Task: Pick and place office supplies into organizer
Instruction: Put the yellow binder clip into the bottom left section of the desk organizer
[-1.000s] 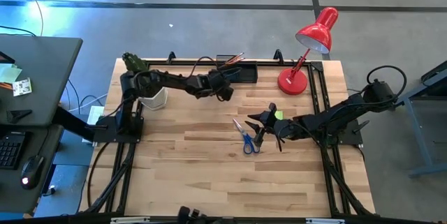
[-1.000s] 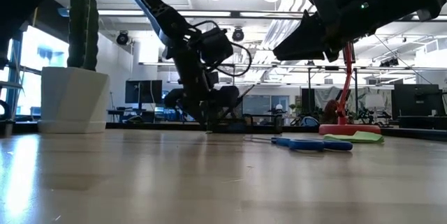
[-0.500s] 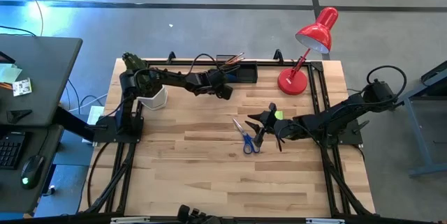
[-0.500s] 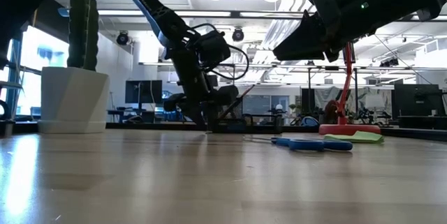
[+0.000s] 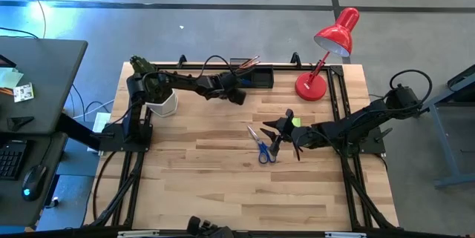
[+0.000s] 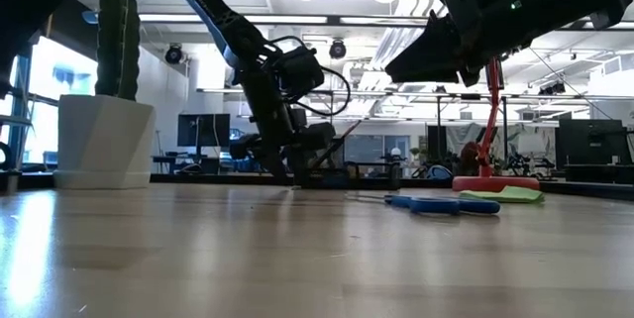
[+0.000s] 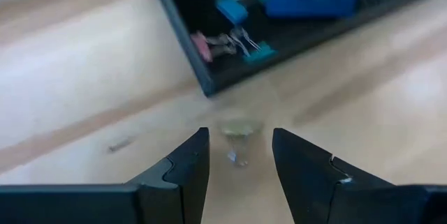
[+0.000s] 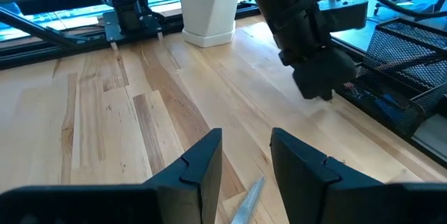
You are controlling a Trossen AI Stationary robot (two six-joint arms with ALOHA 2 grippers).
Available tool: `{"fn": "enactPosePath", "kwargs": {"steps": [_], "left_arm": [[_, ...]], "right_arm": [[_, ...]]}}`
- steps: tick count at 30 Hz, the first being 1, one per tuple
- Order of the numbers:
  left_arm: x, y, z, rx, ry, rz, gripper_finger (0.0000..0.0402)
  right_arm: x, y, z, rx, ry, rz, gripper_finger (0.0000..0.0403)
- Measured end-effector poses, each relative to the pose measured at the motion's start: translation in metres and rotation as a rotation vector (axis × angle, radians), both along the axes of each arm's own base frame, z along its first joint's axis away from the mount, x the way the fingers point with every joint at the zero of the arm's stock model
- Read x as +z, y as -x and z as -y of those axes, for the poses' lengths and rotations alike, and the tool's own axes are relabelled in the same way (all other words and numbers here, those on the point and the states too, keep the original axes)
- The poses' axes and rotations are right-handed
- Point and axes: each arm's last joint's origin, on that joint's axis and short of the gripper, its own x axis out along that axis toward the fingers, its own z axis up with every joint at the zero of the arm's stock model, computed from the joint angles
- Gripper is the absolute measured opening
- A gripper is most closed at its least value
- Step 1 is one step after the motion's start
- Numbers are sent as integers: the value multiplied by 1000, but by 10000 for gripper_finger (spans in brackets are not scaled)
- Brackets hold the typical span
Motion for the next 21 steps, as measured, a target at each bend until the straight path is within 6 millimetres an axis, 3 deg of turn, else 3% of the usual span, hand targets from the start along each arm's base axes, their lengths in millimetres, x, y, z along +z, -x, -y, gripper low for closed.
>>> {"fn": "enactPosePath", "kwargs": {"steps": [11, 15, 21], "left_arm": [[14, 2, -12, -39, 65, -30, 145], [4, -1, -15, -58, 132, -62, 145], [8, -4, -18, -56, 121, -83, 145]], "right_arm": [[1, 0, 0, 4, 13, 7, 119], [1, 0, 0, 5, 13, 7, 119], [1, 0, 0, 8, 11, 2, 119]]}}
